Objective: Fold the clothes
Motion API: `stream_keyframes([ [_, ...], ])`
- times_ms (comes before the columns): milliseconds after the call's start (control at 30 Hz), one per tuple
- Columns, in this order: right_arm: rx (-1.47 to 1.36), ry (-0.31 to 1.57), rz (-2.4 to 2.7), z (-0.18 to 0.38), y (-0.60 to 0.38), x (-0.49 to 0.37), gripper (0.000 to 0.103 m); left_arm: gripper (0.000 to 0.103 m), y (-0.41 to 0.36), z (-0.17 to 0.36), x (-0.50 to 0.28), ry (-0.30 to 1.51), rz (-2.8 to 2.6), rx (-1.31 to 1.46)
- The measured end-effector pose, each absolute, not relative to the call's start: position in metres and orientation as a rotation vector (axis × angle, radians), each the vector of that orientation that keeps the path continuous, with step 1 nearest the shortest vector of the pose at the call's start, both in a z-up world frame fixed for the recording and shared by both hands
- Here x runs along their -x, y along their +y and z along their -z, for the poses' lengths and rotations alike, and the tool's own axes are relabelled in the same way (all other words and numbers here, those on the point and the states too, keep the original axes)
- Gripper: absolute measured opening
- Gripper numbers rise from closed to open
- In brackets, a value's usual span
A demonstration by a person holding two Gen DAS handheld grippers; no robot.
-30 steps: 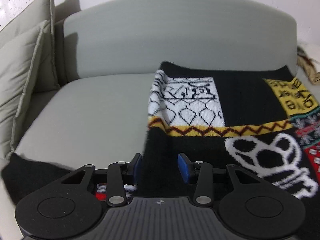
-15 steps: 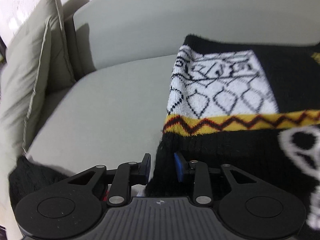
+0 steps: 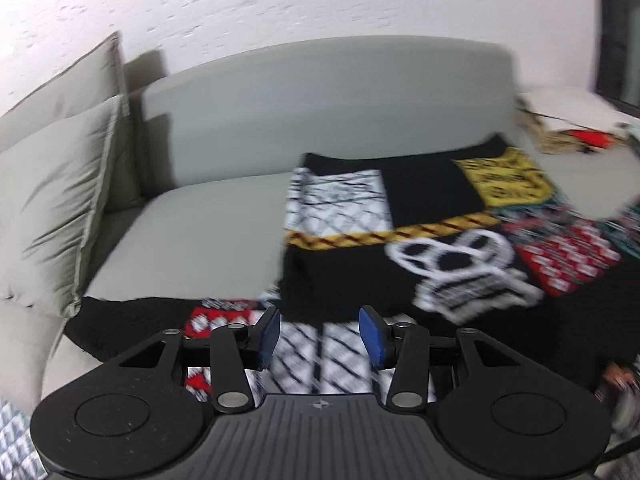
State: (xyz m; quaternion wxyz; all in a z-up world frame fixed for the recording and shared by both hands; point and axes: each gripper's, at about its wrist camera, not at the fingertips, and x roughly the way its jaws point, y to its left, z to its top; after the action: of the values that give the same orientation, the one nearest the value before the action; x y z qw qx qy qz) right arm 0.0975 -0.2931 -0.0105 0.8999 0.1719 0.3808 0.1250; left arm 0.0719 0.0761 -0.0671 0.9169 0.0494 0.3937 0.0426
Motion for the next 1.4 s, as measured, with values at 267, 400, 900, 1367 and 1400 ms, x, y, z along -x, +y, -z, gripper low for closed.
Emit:
stream_keyframes([
  [267, -0.306, 0.917, -0.293, 0.060, -0.259, -0.071, 0.051, 0.045, 0.038, 0.110, -0.047, 0.885, -0.030, -0.103],
  [400, -0.267, 1.016, -0.288, 0.118, -0.229, -0.084, 0.014, 0.044, 0.018, 0.136, -0.052, 0.902, -0.001, -0.098],
  [900, -0.379, 0.993, -0.285, 0.127, -0.241, -0.060, 0.023, 0.056, 0.003, 0.123, -0.041, 0.965, -0.060, -0.141],
  [1367, -0.619, 0.759, -0.188, 0.008, -0.351, -0.010, 0.065, 0.074, -0.024, 0.039, -0.032, 0.983, -0.018, -0.048],
  [1400, -0.616, 0.745, -0.171, -0.002, -0.360, -0.007, 0.065, 0.074, -0.023, 0.035, -0.033, 0.992, -0.006, -0.022],
])
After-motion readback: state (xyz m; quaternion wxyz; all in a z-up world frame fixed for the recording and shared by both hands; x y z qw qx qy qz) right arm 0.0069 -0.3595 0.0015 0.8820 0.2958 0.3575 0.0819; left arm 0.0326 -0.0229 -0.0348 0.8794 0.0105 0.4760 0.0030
